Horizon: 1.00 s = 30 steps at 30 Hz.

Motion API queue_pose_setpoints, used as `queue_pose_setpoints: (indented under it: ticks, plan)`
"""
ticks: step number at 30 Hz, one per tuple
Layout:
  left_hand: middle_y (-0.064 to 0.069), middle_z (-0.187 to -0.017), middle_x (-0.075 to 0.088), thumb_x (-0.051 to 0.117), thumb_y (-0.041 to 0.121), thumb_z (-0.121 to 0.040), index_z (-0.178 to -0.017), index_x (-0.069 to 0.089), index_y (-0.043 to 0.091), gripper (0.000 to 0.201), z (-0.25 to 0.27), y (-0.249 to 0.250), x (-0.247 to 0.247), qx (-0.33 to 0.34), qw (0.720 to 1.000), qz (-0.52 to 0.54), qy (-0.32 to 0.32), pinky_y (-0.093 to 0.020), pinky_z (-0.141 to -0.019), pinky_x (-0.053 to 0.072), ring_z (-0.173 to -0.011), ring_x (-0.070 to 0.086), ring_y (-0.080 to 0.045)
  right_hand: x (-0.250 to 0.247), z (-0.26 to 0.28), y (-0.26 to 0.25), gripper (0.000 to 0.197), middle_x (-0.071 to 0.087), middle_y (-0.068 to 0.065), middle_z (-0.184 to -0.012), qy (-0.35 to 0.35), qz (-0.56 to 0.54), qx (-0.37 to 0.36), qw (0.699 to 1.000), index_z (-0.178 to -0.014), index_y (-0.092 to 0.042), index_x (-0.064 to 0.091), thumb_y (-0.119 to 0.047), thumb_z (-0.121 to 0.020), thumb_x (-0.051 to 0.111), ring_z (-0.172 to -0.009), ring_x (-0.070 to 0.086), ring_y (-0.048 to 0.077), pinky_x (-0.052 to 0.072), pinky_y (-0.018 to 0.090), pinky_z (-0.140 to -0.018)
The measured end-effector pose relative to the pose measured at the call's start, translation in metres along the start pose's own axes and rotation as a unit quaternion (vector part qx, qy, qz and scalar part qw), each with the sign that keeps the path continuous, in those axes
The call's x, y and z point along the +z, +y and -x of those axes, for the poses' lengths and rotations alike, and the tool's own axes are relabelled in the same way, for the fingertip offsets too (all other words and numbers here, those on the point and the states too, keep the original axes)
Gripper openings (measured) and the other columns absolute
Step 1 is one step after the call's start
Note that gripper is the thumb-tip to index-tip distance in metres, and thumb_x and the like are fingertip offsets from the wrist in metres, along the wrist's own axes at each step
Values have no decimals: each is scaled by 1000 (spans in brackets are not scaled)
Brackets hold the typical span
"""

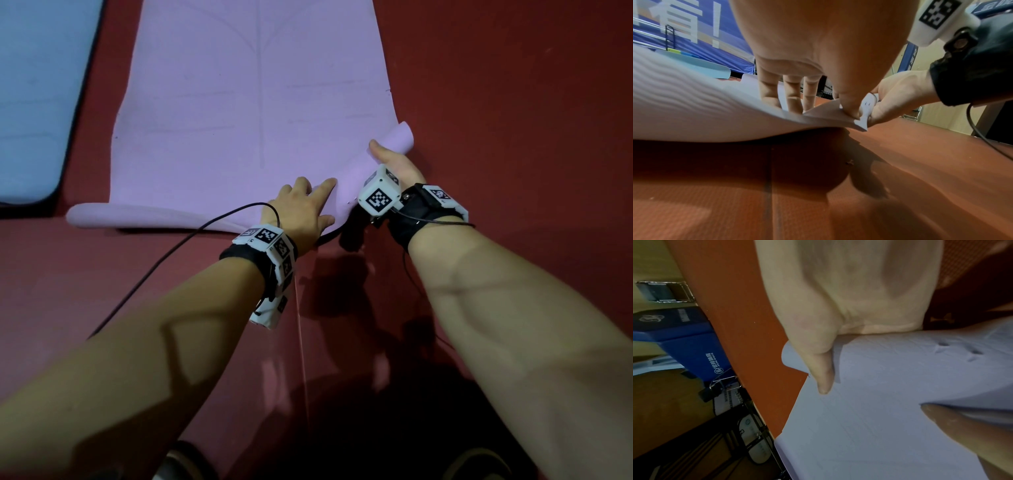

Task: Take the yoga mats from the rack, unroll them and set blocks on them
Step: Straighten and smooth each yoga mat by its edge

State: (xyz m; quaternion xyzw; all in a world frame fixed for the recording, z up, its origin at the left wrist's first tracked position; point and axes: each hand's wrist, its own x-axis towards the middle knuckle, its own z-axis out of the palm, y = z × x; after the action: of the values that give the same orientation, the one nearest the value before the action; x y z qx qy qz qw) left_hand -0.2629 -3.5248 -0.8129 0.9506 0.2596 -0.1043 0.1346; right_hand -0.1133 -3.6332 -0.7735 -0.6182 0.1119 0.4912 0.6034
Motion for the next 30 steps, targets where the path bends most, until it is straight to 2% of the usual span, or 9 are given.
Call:
queue_pose_setpoints:
  ticks: [2, 6, 9, 12, 14, 17, 20, 26, 30]
  plan:
    - [-3, -137, 41, 49, 51, -95, -151, 20, 42, 63, 0, 0, 1, 1, 1000, 4, -3, -44, -85, 50, -119, 44, -28, 1, 4, -1, 75, 52, 4, -36, -6, 13, 6, 1000, -31, -8, 54, -42, -98, 55, -28, 51, 15, 37, 14, -32]
    - [-2, -136, 40, 51, 48, -94, -149, 20, 43, 63, 1, -2, 3, 5, 1000, 13, -15, -43, -83, 49, -116, 48, -28, 6, 15, -1, 42, 53, 6, -39, 7, 5, 23, 1000, -68, -6, 56, -38, -95, 60, -29, 52, 17, 42, 18, -34]
    - [-2, -136, 39, 51, 46, -95, -149, 19, 44, 62, 2, -2, 7, 5, 999, 19, -28, -42, -82, 49, -115, 50, -28, 13, 17, 4, 37, 53, 8, -41, 33, -23, 49, 998, -76, -4, 53, -36, -89, 66, -29, 51, 19, 46, 25, -36]
    - [-3, -135, 40, 50, 43, -95, -148, 19, 46, 62, 4, -1, 9, 9, 999, 19, -33, -45, -82, 50, -115, 50, -28, 19, 4, 11, 32, 57, 12, -67, 95, -42, 32, 994, -99, -6, 57, -28, -80, 71, -43, 56, 24, 50, 33, -46]
    - [-4, -134, 41, 50, 42, -95, -148, 20, 46, 61, 5, 0, 10, 11, 999, 21, -30, -46, -82, 51, -114, 50, -29, 21, -4, 13, 32, 56, 13, -85, 126, -31, 7, 992, -99, -7, 57, -24, -74, 71, -59, 56, 26, 50, 36, -56]
    - [-4, -135, 40, 49, 44, -96, -149, 20, 46, 61, 4, 1, 10, 12, 1000, 17, -22, -43, -81, 49, -115, 50, -28, 20, -14, 13, 26, 57, 13, -89, 144, -13, -4, 990, -93, -7, 56, -20, -74, 68, -68, 55, 27, 48, 33, -59]
    - [-4, -135, 40, 47, 45, -96, -150, 19, 45, 61, 2, 0, 9, 13, 999, 20, -22, -43, -81, 49, -115, 49, -28, 18, -26, 14, 39, 59, 13, -92, 142, -1, 12, 990, -100, -7, 58, -28, -71, 71, -72, 59, 28, 50, 36, -60]
    - [-4, -138, 40, 44, 49, -96, -152, 19, 41, 61, 5, 0, 10, 12, 999, 22, -24, -46, -87, 50, -118, 47, -29, -3, -78, 28, 90, 70, 9, -111, 164, -13, 3, 986, -117, -16, 64, -51, -35, 81, -89, 70, 32, 54, 52, -80]
    - [-6, -134, 43, 39, 61, -94, -148, 29, 35, 61, 5, 5, 8, 16, 1000, 21, -12, -43, -85, 47, -117, 47, -31, 4, -30, 16, 69, 61, 9, -112, 226, 5, -86, 970, -124, -11, 49, -38, -63, 68, -96, 62, 29, 51, 45, -89]
